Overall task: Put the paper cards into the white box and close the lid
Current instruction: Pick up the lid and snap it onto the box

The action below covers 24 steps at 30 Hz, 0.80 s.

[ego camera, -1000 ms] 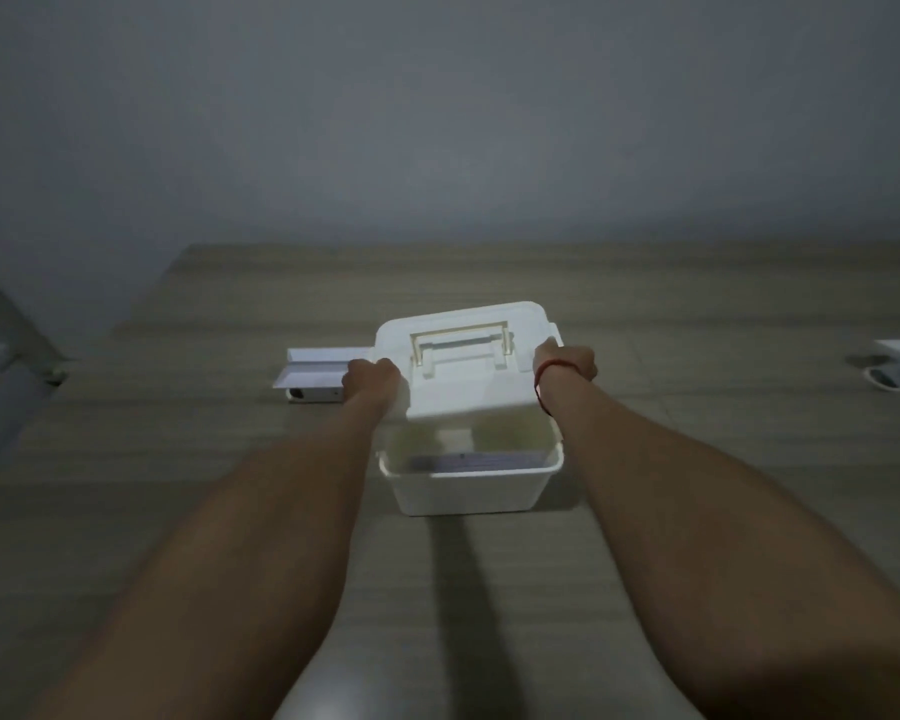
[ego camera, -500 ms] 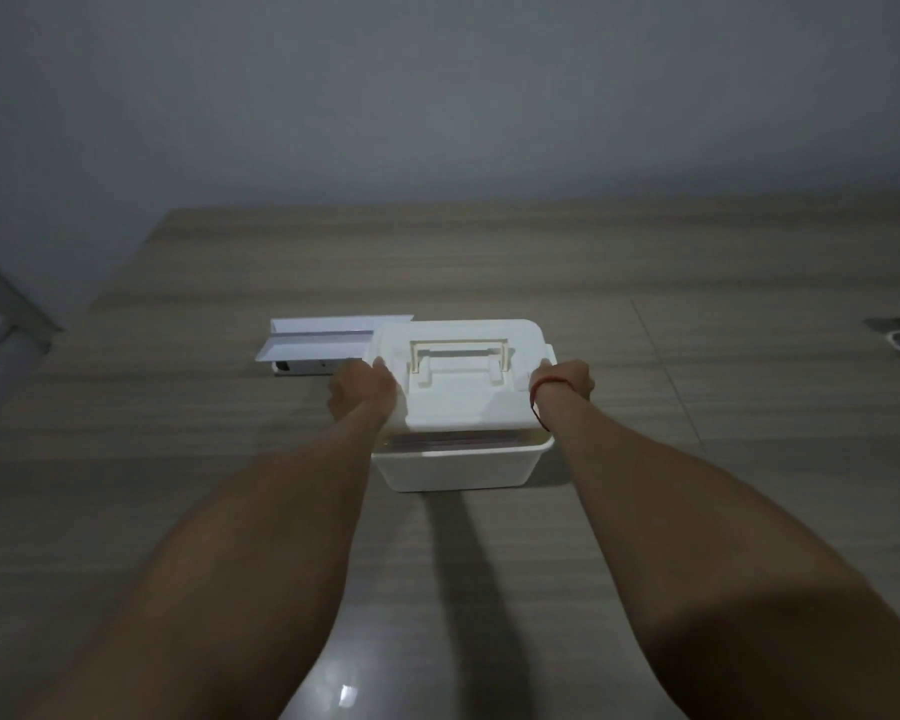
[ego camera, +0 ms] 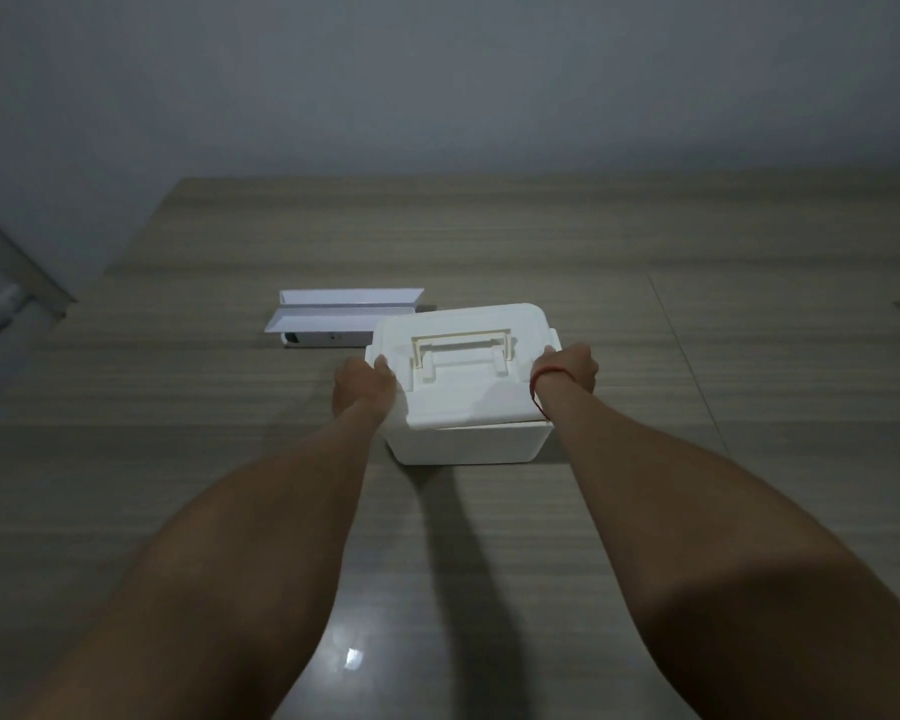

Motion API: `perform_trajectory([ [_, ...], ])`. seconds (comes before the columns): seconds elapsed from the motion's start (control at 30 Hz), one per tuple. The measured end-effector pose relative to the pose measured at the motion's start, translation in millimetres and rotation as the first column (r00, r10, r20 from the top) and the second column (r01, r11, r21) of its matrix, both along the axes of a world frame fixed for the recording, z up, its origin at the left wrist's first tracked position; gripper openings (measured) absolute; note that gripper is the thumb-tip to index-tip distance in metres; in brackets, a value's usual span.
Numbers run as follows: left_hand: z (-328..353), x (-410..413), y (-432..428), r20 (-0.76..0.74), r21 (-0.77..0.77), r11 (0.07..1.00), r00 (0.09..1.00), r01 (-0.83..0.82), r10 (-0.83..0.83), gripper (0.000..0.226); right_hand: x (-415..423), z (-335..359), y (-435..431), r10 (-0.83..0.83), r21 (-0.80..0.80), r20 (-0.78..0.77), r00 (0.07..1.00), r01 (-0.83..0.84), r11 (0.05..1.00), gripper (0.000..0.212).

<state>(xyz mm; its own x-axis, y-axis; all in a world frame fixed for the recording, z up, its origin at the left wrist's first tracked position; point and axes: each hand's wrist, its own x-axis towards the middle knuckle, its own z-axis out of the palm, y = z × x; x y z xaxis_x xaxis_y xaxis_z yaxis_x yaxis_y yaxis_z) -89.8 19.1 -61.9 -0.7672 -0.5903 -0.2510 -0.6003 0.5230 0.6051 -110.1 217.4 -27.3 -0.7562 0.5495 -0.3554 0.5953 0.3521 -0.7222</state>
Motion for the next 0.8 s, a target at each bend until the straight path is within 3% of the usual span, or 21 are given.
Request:
perform_trajectory([
  [0.53, -4, -2, 0, 0.03, 0.112, 0.993, 0.999, 0.026, -0.03, 0.054, 9, -12, -1, -0.045, -0.003, 0.031, 0.999, 0.045, 0.999, 0.036],
  [0.8, -5, -5, -1, 0.112, 0.319, 0.947, 0.994, -0.029, -0.008, 0.068, 10, -18, -2, -0.123, -0.193, 0.062, 0.99, 0.133, 0.972, 0.052],
])
